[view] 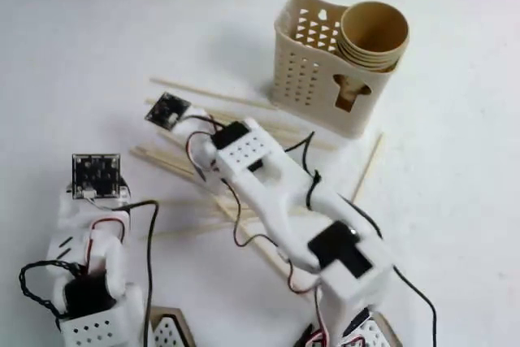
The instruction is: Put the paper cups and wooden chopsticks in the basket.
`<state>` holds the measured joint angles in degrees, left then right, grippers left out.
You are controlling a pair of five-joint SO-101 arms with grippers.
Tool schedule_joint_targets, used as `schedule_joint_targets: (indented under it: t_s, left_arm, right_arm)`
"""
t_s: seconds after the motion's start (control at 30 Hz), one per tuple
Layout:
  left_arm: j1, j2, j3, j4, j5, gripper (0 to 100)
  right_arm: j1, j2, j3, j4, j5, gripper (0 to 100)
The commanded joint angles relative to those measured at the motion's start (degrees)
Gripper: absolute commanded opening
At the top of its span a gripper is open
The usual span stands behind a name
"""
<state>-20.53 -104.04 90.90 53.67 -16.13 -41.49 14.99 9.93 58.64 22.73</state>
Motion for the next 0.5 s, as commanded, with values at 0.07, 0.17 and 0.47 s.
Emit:
schedule_joint_targets:
  t_s: [0.07,0.17,0.47]
  left_arm:
    - [-0.7,-0.7,-0.3,-0.1,0.5,9]
    - [-0.7,-0.7,-0.3,0.0,0.5,9]
    - [-0.7,-0.7,-0.2,0.3,-2.9,9]
  right_arm:
    - [-0.4,3.4,-5.2,0.3,0.0,14.8]
    - [-0.1,4.7,-6.1,0.3,0.0,18.6]
    - [0.4,8.6,-6.2,0.1,1.3,9.0]
